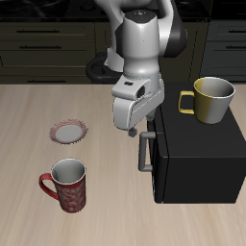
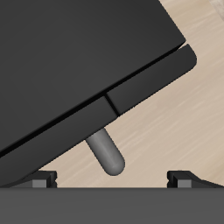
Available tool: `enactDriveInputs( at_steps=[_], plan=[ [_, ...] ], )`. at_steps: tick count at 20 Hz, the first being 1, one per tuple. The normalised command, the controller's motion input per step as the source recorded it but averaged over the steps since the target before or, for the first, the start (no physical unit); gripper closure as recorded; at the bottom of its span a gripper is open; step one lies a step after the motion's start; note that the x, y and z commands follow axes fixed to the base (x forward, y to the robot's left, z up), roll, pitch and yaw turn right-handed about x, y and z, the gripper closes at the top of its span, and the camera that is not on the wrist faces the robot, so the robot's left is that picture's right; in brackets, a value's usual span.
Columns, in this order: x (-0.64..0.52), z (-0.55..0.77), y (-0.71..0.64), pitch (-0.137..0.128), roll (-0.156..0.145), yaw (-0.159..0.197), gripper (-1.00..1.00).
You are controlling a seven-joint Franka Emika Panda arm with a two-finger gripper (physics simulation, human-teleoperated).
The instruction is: Open the microwave
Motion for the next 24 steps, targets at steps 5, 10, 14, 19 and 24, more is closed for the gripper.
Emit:
enactDriveInputs(
  at_steps=[5, 10, 14, 19, 24],
  plan=[
    [0.06, -0.06, 0.03, -0.04, -0.012, 0.12, -1.0],
    [0.06, -0.06, 0.04, -0.019, 0.017, 0.11, -1.0],
    [0.09, -0.08, 0.11, -0.007, 0.02, 0.106, -1.0],
    [0.16, -0.21, 0.12, 0.017, 0.02, 0.114, -1.0],
    [0.15, -0.24, 0.23, -0.003, 0.04, 0.132, -1.0]
  ],
)
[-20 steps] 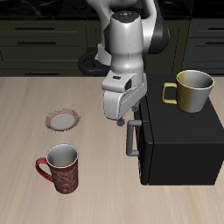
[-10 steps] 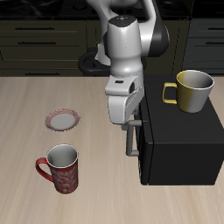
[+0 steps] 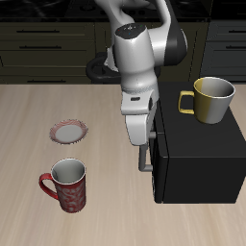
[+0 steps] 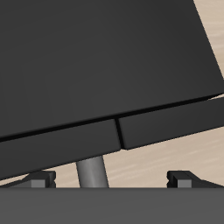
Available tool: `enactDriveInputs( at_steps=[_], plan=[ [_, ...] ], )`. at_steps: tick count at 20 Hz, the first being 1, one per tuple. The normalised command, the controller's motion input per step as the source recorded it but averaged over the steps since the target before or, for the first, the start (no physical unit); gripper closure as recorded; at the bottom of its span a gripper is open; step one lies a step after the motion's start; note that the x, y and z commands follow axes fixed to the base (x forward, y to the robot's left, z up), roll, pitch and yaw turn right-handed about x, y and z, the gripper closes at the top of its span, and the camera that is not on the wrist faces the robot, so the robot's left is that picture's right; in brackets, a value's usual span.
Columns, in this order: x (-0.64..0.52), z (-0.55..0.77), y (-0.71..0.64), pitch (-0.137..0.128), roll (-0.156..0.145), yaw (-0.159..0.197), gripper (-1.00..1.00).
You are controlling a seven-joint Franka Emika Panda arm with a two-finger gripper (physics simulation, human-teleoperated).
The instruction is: Open the microwave
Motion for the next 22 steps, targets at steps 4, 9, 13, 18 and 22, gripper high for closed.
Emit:
enactDriveInputs(
  at_steps=[4, 9, 13, 18, 22],
  plan=[
    [0.15, -0.18, 0.26, 0.013, 0.021, 0.104, -1.0],
    [0.1, -0.21, 0.3, 0.022, 0.054, 0.087, -1.0],
    [0.03, -0.21, 0.46, 0.03, 0.085, 0.074, -1.0],
    [-0.06, 0.03, 0.49, -0.027, 0.093, -0.018, 1.0],
    [-0.12, 0.08, 0.37, 0.002, 0.077, -0.055, 1.0]
  ],
)
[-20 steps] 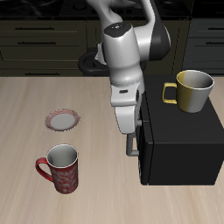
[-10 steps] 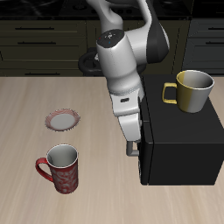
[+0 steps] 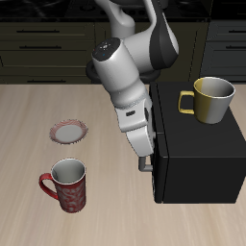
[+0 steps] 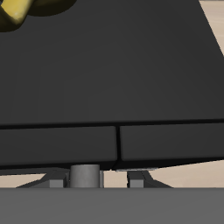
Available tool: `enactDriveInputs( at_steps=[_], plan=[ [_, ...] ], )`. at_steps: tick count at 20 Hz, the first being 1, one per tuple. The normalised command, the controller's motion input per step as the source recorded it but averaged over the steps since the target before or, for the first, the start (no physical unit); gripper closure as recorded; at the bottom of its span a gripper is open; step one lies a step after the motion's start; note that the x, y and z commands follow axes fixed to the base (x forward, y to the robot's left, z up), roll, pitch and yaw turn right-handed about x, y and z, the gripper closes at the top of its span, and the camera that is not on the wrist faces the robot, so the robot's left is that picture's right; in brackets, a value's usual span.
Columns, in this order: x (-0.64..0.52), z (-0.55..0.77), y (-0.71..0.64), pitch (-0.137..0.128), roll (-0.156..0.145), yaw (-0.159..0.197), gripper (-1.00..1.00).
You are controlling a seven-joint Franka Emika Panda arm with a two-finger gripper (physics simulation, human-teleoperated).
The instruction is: Open the microwave
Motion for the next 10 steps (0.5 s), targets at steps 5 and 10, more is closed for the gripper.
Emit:
enactDriveInputs(
  at_steps=[5, 10],
  plan=[
    [-0.1, 0.06, 0.19, -0.01, 0.056, -0.039, 1.0],
    [-0.08, 0.17, 0.11, -0.018, 0.027, -0.064, 1.0]
  ],
)
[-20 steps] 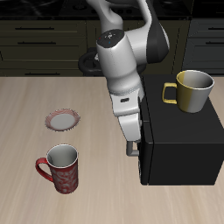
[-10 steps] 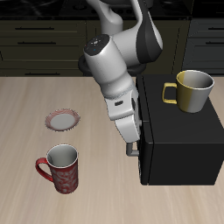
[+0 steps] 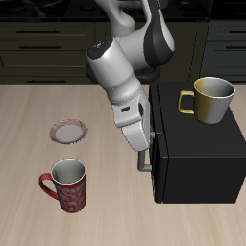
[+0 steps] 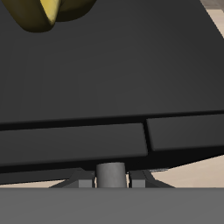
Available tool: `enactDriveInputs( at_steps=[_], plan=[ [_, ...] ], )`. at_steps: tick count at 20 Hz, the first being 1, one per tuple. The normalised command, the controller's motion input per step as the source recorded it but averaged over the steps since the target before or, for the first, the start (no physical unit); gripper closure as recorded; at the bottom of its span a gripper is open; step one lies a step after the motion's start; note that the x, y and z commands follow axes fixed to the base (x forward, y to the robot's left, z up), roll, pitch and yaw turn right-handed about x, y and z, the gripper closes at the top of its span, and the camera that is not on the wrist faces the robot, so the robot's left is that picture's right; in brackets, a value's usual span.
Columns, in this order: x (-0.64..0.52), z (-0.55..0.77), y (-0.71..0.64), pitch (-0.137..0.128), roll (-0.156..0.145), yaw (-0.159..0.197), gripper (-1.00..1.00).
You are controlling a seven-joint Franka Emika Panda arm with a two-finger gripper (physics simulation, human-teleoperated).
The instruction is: Open the microwave
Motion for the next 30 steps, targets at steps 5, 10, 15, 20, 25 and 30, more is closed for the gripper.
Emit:
enactDriveInputs(
  at_steps=[5, 10, 15, 20, 25, 30],
  plan=[
    [-0.09, 0.17, -0.02, 0.003, 0.008, -0.093, 1.0],
    [-0.05, 0.26, -0.23, -0.006, -0.018, -0.169, 1.0],
    [-0.06, 0.32, -0.19, -0.034, -0.028, -0.182, 1.0],
    [-0.16, 0.29, -0.25, -0.012, -0.015, -0.143, 1.0],
    [-0.27, 0.22, -0.2, -0.022, -0.013, -0.125, 1.0],
    [-0.36, 0.14, -0.17, -0.001, -0.013, -0.156, 1.0]
  ],
)
